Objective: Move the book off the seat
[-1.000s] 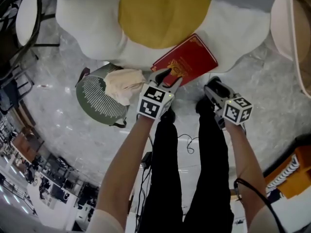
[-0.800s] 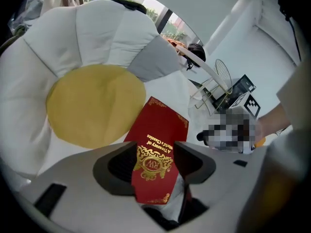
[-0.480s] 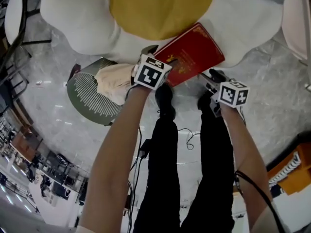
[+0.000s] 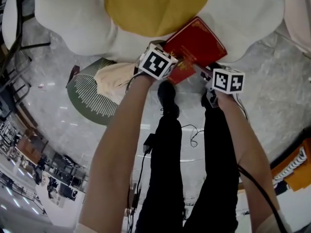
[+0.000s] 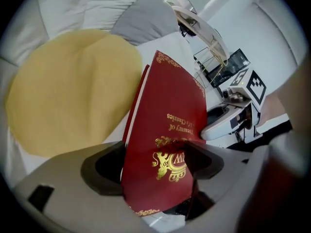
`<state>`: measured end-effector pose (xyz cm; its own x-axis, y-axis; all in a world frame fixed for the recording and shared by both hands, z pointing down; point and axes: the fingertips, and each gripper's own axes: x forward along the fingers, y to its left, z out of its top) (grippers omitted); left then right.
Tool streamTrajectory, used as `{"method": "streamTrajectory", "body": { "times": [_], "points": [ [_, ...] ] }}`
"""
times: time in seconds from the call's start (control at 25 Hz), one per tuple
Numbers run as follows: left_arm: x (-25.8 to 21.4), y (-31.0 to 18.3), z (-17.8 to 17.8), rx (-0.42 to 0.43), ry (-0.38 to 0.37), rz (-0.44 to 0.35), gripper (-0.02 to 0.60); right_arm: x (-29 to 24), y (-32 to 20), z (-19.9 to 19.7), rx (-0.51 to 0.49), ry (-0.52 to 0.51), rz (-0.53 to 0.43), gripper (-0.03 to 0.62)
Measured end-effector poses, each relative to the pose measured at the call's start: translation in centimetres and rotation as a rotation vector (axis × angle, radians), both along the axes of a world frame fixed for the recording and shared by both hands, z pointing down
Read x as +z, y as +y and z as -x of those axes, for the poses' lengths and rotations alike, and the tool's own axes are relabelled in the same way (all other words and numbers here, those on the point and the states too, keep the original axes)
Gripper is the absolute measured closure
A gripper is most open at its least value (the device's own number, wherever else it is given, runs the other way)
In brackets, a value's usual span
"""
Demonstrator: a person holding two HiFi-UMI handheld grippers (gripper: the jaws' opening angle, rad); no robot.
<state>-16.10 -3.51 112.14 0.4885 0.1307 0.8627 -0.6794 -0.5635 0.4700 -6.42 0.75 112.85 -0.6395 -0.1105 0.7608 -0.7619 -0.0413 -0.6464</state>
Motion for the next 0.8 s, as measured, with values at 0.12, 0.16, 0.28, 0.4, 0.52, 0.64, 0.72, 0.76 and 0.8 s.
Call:
{"method": "streamTrajectory", "body": {
  "times": [0.12, 0.16, 0.28, 0.4, 0.52, 0.64, 0.72, 0.76, 0.8],
  "points": [
    [-0.7, 0.0, 0.8, -0.024, -0.015, -0.024, 0.206, -1.0, -0.6, 0.0, 0.042, 0.002, -0.024, 0.279],
    [-1.1, 0.0, 1.0, -0.033, -0.016, -0.032, 0.207, -1.5, -0.9, 0.1, 0.055, -0.002, -0.036, 0.281],
    [-2.4, 0.5, 1.2, -0.065, -0.011, -0.059, 0.212, -3.1, -1.5, 0.2, 0.085, -0.007, -0.072, 0.281],
    [-4.1, 0.5, 0.8, -0.098, -0.004, -0.093, 0.223, -4.7, -2.0, -0.3, 0.100, -0.004, -0.094, 0.281],
    [-6.6, -0.1, -0.1, -0.123, 0.000, -0.123, 0.231, -7.1, -2.9, -1.3, 0.089, -0.006, -0.121, 0.281],
    [-9.6, -0.1, -1.3, -0.143, -0.002, -0.128, 0.232, -10.0, -3.1, -2.7, 0.069, 0.004, -0.136, 0.281],
    [-11.6, -0.1, -2.2, -0.157, -0.009, -0.126, 0.233, -12.0, -3.2, -3.6, 0.062, 0.004, -0.143, 0.281],
    [-12.7, -0.2, -2.7, -0.162, -0.012, -0.127, 0.233, -13.1, -3.3, -4.1, 0.062, 0.004, -0.148, 0.281],
    [-13.7, -0.4, -3.2, -0.164, -0.014, -0.129, 0.233, -14.1, -3.5, -4.7, 0.062, 0.007, -0.155, 0.281]
  ]
}}
